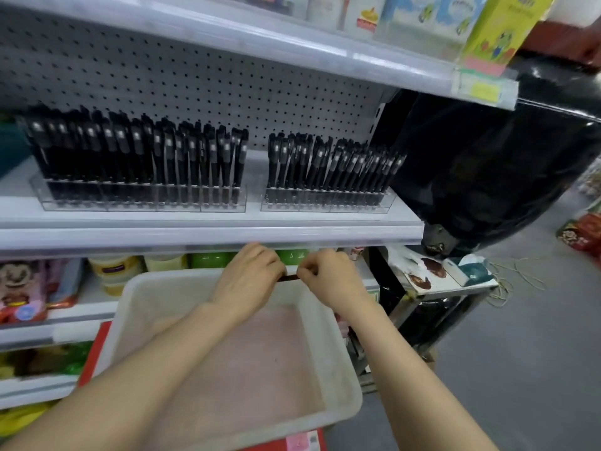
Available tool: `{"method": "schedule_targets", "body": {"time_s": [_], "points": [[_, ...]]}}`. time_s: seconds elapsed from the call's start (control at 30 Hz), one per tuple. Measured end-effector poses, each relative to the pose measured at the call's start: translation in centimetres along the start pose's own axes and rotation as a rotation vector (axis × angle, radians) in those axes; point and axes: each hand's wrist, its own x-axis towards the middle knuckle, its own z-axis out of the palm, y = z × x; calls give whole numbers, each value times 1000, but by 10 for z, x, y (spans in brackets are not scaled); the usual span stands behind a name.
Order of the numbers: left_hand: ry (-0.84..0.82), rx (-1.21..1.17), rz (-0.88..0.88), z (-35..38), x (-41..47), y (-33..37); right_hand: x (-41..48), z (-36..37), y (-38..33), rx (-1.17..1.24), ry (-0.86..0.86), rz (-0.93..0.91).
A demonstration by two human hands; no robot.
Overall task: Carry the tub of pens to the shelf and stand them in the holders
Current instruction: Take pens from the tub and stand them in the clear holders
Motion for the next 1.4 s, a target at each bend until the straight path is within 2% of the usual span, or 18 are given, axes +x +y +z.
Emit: {"method": "schedule_targets", "body": {"time_s": [0.17,0.4,0.5,0.67,0.87,1.07,1.17,1.4], "points": [[25,-26,-72,12,29,13,12,-18,17,344,312,59],[90,-35,-93,10,71,27,37,-43,53,808,574,119],[108,54,-122,2,100,23,54,-71,75,801,703,88],[90,172,-168,9,130,12,92,-122,116,576,848,55],[90,206,-204,21,133,10,134,-146,151,353,841,1],[109,204,-223,22,135,10,155,-128,161,199,578,16],[112,200,-231,23,136,11,156,-114,165,164,479,57],[122,206,-242,25,135,12,154,-107,172,209,446,54]]}}
